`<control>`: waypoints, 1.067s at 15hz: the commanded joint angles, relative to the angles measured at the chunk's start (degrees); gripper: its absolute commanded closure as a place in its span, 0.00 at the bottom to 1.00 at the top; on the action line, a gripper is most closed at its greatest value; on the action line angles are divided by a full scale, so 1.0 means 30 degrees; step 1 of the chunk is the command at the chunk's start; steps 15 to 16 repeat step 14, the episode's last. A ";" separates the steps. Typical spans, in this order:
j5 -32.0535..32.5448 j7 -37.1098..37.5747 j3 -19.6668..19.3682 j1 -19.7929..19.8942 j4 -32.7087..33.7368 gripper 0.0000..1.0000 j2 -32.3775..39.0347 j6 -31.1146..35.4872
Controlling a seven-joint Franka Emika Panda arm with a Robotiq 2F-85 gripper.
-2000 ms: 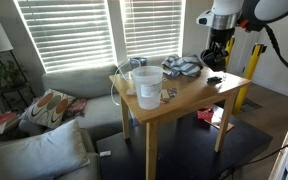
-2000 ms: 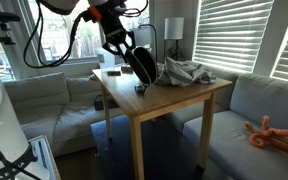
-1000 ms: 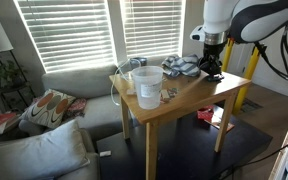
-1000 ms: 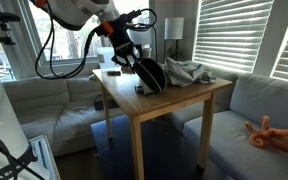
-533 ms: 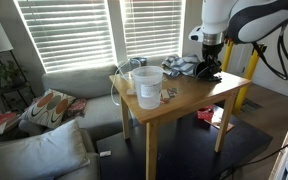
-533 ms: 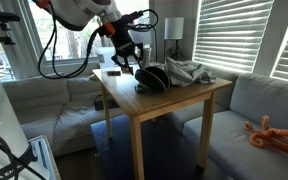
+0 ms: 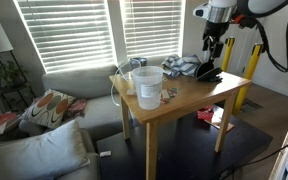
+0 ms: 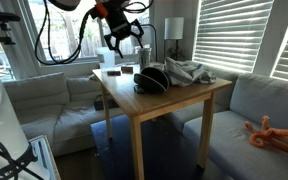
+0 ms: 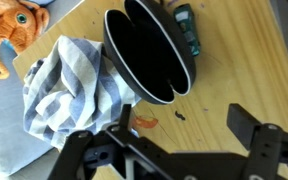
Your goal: Pick up the black glasses case from the container and put it on the table
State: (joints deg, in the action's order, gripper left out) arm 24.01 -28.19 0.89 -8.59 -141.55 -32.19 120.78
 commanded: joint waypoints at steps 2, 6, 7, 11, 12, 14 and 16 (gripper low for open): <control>-0.4099 -0.0064 -0.1171 -0.0539 -0.0204 0.00 -0.4100 -0.3547; -0.6485 0.0747 -0.2244 -0.0464 -0.0197 0.00 -0.6915 -0.6006; -0.7046 0.1003 -0.2499 -0.0427 -0.0267 0.00 -0.7391 -0.6117; -0.6520 0.0668 -0.2423 -0.0274 0.0037 0.00 -0.7038 -0.5998; -0.6562 0.0693 -0.2433 -0.0271 -0.0004 0.00 -0.7038 -0.5997; -0.6611 0.0731 -0.2431 -0.0270 -0.0106 0.00 -0.7022 -0.5997; -0.6611 0.0731 -0.2431 -0.0270 -0.0106 0.00 -0.7022 -0.5997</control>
